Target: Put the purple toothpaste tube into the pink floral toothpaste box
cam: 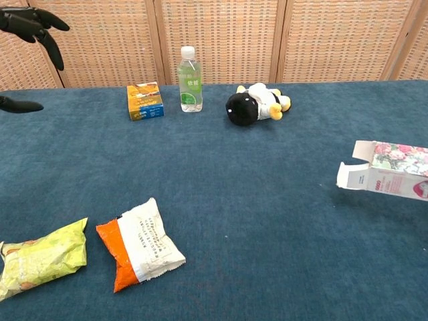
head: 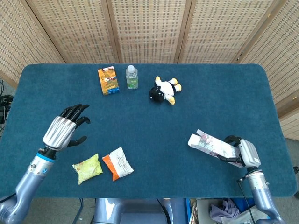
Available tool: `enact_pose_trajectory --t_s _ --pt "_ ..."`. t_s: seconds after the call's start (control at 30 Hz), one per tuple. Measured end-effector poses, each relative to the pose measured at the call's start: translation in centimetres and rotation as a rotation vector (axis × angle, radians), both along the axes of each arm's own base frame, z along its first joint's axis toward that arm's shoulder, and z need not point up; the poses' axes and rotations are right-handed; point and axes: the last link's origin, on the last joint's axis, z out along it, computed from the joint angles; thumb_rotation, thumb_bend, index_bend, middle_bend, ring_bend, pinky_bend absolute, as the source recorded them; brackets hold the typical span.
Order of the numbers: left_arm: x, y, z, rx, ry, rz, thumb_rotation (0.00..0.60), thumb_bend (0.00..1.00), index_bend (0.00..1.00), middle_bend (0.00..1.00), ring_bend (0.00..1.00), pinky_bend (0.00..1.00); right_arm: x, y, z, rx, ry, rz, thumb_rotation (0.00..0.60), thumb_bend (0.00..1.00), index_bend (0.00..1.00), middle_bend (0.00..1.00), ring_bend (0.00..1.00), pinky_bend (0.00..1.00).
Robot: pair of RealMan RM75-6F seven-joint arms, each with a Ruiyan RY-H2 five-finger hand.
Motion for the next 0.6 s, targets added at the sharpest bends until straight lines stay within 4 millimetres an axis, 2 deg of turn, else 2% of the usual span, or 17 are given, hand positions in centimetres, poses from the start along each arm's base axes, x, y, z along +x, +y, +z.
enact_pose_trajectory --t_s 0.17,0.37,0.5,0.6 --pt "-2.7 -1.4 -0.4 0.002 0.043 0.055 0.6 0.23 0.23 0.0 0.0 0.02 -0.9 0.8 -0.6 0.018 0.022 -0.026 0.6 0.0 0.62 0.52 0.38 0.45" --pt "-4.3 -2.8 -0.8 0.007 0.0 0.091 0.6 0.23 0.23 0.0 0.0 0.01 -1.6 1.4 -0.9 0.025 0.009 -0.054 0.6 0.0 0.62 0.51 0.38 0.43" --pt "-5.0 -3.3 -1.0 -0.001 -0.029 0.11 0.6 0.23 0.22 0.0 0.0 0.0 -2.3 2.1 -1.3 0.041 0.007 -0.08 0.6 0.0 0.62 0.48 0.38 0.34" --pt "-5.6 -3.5 -1.1 -0.002 -0.041 0.12 0.6 0.23 0.22 0.0 0.0 0.0 -2.8 2.5 -1.6 0.051 0.008 -0.095 0.6 0.0 0.62 0.42 0.31 0.24"
